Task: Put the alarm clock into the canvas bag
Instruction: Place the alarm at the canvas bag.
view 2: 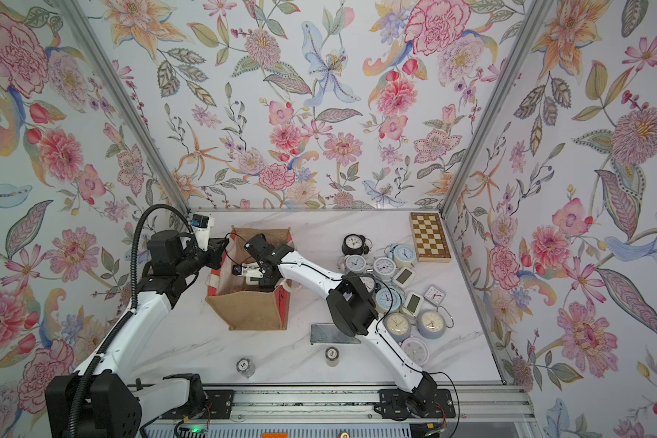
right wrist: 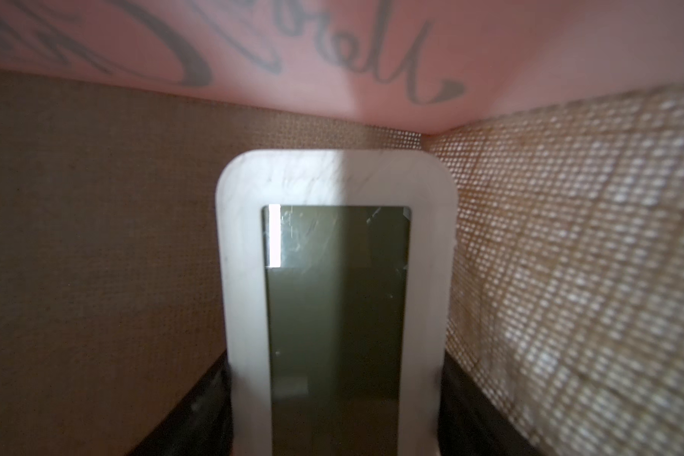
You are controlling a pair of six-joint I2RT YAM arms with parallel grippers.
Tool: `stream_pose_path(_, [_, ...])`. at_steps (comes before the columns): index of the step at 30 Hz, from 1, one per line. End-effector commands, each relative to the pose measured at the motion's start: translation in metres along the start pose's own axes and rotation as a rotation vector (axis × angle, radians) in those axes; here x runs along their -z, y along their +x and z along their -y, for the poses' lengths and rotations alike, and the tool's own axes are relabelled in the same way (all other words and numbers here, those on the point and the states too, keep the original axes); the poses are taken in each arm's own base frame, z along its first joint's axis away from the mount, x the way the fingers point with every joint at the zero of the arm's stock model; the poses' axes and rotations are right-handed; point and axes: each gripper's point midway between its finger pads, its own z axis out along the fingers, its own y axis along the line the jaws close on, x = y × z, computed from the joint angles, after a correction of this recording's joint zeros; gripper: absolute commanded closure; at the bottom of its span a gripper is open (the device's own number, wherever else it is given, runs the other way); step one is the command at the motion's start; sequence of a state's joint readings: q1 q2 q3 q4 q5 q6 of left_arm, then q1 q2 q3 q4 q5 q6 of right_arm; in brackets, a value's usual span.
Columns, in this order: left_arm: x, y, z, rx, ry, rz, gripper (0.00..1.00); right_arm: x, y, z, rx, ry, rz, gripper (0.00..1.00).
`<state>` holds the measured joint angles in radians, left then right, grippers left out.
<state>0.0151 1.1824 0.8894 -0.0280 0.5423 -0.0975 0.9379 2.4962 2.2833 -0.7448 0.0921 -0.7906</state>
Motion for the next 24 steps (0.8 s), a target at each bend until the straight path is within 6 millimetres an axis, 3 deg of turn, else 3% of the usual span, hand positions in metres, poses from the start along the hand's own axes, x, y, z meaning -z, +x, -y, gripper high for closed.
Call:
stream_pose_path(1, [0.003,-0.003,-0.001,0.004,-0.007,0.014,0.95,0.034,-0.011,0.013,-0.053,0.043,0.021,0.27])
stream_pose_path(8, [0.001,0.000,-0.001,0.007,0.000,0.007,0.93,0.077,-0.029,0.022,-0.046,0.091,0.073,0.18])
stream_pose_path(16, [0.000,0.002,-0.002,0.006,-0.006,0.002,0.89,0.127,-0.041,0.026,-0.050,0.125,0.136,0.17])
stream_pose_path(24, [0.000,0.003,-0.003,-0.002,-0.009,-0.004,0.86,0.179,-0.043,0.010,-0.097,0.064,0.242,0.18])
